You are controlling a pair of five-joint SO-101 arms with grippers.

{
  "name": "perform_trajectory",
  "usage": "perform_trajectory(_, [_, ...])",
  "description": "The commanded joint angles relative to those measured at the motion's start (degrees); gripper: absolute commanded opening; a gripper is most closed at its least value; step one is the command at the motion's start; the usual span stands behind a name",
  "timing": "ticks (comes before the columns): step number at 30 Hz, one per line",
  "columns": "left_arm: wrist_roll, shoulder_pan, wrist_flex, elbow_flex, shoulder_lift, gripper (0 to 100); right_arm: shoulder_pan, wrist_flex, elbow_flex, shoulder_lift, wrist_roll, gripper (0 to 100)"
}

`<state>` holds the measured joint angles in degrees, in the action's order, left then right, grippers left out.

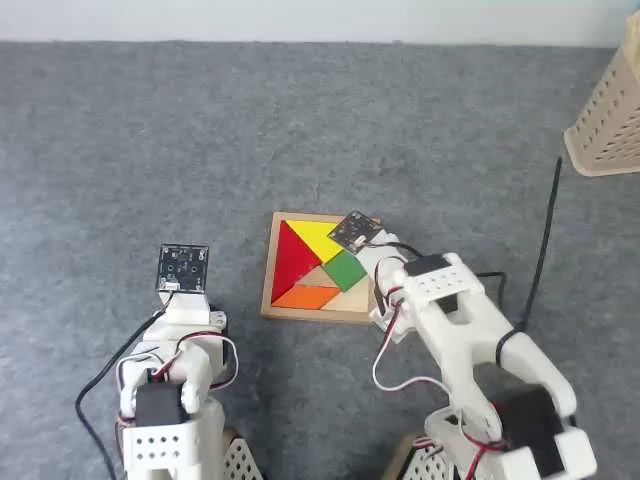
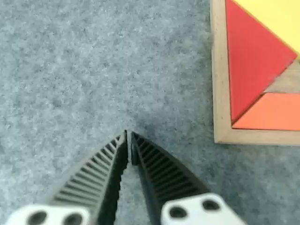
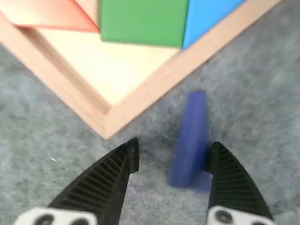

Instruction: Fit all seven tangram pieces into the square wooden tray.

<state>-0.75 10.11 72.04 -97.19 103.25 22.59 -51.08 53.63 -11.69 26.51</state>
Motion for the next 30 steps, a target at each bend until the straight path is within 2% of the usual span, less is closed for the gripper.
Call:
perform_trajectory(1, [0.53, 0.18, 0.26, 0.66, 0.97, 1, -2.59, -0.48, -2.64, 0.57, 0.26, 20.1])
perform_trajectory(6, [0.53, 0.18, 0.26, 0.66, 0.97, 1, -6.46, -0.66, -4.13, 0.04, 0.09, 8.0])
perform_trajectory(10, [0.53, 0.18, 0.26, 0.66, 0.97, 1, -9.27, -2.95, -8.09, 0.04, -5.19, 1.2])
perform_trajectory(14, [0.53, 0.18, 0.26, 0.66, 0.97, 1, -9.45, -11.47, -14.59, 0.04, -10.02, 0.7])
perform_trajectory(19, [0.53, 0.18, 0.26, 0.66, 0.97, 1, -9.01, -19.82, -20.66, 0.04, -19.78, 0.7])
perform_trajectory(23, [0.53, 0.18, 0.26, 0.66, 0.97, 1, -4.44, -21.58, -22.07, -0.04, -23.38, 0.7])
perform_trajectory(28, [0.53, 0.18, 0.26, 0.66, 0.97, 1, 6.99, -21.49, -25.32, 0.22, -24.26, 0.7])
perform_trajectory(30, [0.53, 0.18, 0.26, 0.66, 0.97, 1, 10.51, -20.62, -28.22, 0.92, -27.69, 0.8])
